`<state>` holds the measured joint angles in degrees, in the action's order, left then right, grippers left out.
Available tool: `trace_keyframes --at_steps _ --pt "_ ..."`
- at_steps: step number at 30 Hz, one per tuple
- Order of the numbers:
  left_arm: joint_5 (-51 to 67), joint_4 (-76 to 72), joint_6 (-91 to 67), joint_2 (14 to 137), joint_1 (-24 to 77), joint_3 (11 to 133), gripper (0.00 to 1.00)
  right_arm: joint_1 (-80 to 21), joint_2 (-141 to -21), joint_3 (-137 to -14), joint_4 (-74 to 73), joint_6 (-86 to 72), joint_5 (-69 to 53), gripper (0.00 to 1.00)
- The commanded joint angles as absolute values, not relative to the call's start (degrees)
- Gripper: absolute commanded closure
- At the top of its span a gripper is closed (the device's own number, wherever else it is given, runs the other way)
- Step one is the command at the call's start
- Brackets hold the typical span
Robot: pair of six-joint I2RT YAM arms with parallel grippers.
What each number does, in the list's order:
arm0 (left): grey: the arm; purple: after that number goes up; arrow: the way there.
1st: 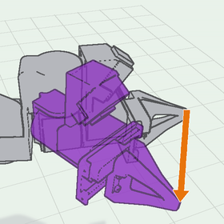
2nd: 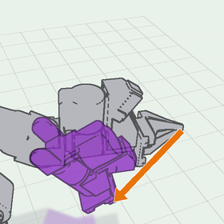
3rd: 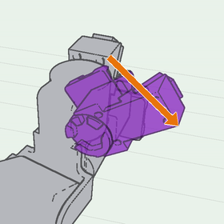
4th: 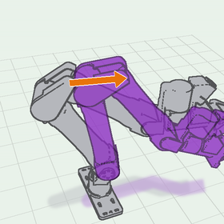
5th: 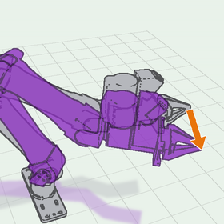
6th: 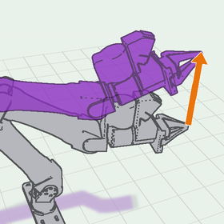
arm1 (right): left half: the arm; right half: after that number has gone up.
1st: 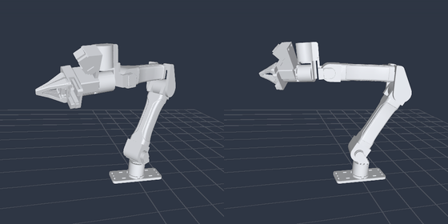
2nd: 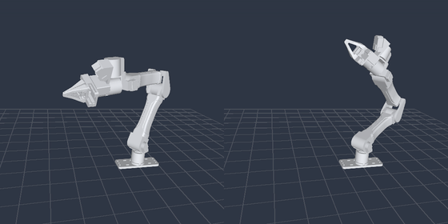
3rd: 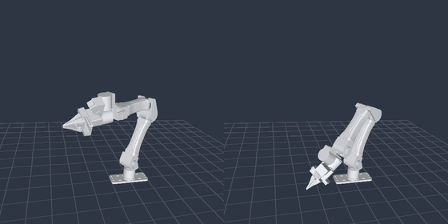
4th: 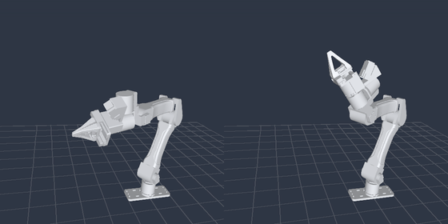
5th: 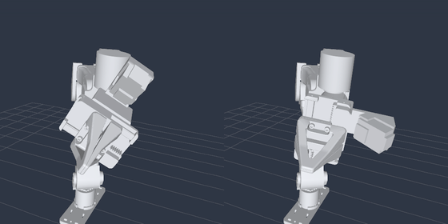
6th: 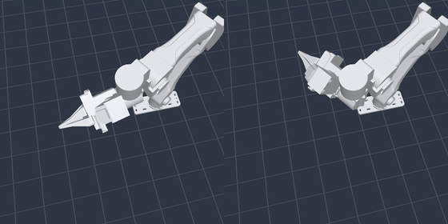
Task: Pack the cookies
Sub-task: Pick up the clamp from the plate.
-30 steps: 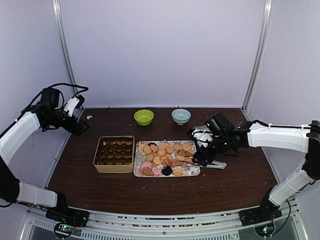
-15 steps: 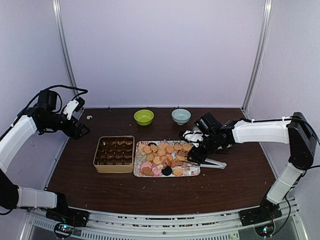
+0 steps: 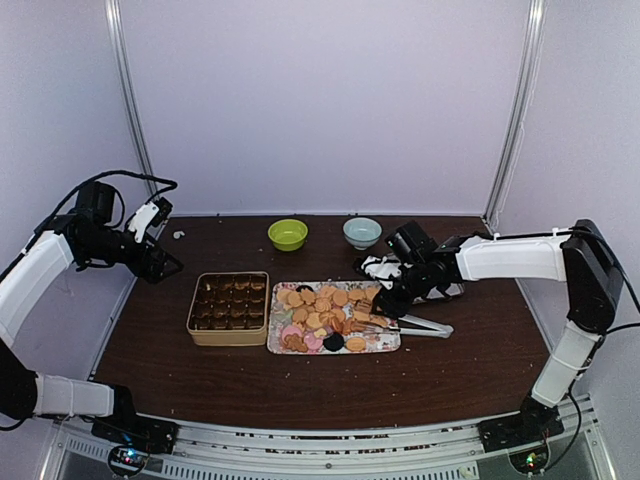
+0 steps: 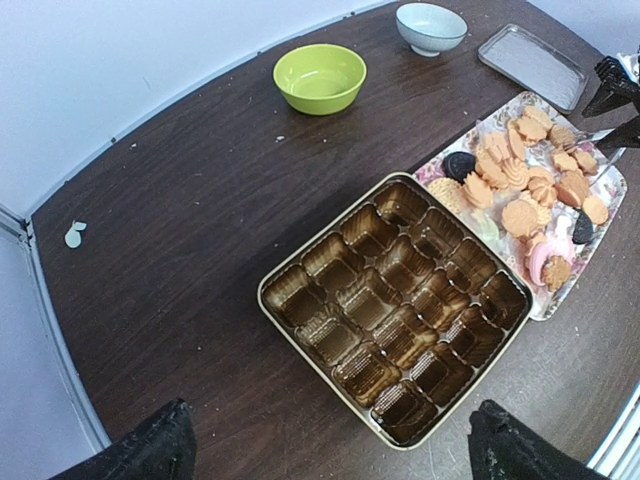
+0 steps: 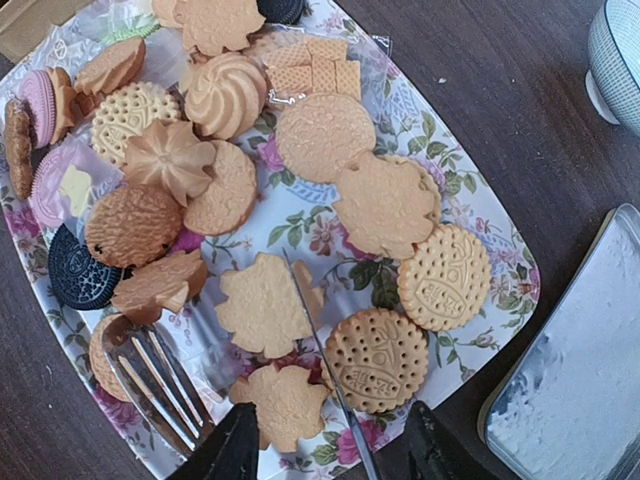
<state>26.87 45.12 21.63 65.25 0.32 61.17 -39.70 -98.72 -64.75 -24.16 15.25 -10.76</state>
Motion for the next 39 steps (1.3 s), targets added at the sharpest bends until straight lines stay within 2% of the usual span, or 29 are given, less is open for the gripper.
trace_keyframes --at_steps 1,5,7,16,20,23,29,39 --pt "28.7 45.4 22.8 65.3 -0.2 62.4 0.02 -39.4 -99.0 -65.0 -23.2 15.7 -11.3 0.52" --pt "28.8 45.8 22.9 65.2 -0.2 62.9 0.02 -39.8 -100.1 -65.7 -23.6 14.8 -10.2 0.64" --pt "28.9 46.4 23.2 65.0 -0.2 63.3 0.02 -40.1 -100.2 -65.5 -23.7 14.5 -10.1 0.67" --pt "30.5 47.0 23.0 63.1 -0.2 63.5 0.02 -41.8 -101.8 -65.6 -23.5 12.7 -8.0 0.6" --pt "30.7 47.3 23.1 62.4 -0.2 63.2 0.02 -41.9 -103.2 -66.4 -23.3 11.7 -7.7 0.6" --pt "30.8 47.4 23.1 62.2 -0.2 63.1 0.02 -42.1 -103.6 -66.8 -22.9 11.1 -8.3 0.67" --pt "31.9 48.1 23.4 62.2 -0.2 63.4 0.02 -42.4 -101.2 -66.4 -22.4 11.1 -7.5 0.98" --pt "37.4 49.1 24.8 63.0 1.0 63.5 0.02 -45.1 -94.6 -66.7 -24.5 11.5 -5.0 1.0"
